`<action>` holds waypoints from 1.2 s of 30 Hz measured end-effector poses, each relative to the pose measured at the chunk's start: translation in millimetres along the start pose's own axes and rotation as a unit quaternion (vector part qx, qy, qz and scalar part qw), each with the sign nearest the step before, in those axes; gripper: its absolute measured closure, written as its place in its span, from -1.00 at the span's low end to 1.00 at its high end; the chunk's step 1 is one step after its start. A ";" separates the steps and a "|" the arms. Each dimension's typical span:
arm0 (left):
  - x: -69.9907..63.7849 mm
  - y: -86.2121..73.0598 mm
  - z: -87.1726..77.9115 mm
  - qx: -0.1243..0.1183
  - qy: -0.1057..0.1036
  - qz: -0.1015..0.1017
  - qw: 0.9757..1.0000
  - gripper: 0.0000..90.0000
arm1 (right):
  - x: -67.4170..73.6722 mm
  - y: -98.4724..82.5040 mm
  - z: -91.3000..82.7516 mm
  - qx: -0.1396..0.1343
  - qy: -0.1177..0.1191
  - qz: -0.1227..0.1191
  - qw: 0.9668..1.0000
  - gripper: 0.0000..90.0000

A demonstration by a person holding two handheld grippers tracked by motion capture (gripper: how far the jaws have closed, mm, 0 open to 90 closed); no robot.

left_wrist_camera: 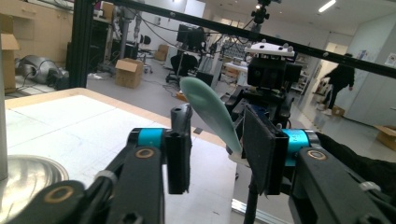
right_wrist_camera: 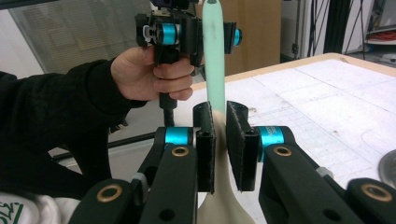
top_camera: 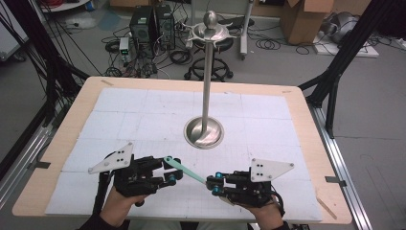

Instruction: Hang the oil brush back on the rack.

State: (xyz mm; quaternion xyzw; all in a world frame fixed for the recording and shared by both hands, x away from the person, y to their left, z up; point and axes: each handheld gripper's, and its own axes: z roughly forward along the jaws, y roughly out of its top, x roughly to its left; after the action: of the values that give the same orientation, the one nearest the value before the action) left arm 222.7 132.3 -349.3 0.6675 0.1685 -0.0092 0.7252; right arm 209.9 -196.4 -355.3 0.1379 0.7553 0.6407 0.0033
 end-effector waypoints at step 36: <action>-24.9 20.8 5.5 0.039 0.010 0.035 0.999 0.71 | 3.0 -0.6 9.0 -0.007 0.003 0.002 1.000 0.27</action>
State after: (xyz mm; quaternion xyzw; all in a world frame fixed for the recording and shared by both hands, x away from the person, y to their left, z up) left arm 205.4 124.0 -322.5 0.7007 0.1520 0.0163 0.6969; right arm 208.5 -187.1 -357.0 0.1376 0.7504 0.6465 0.0010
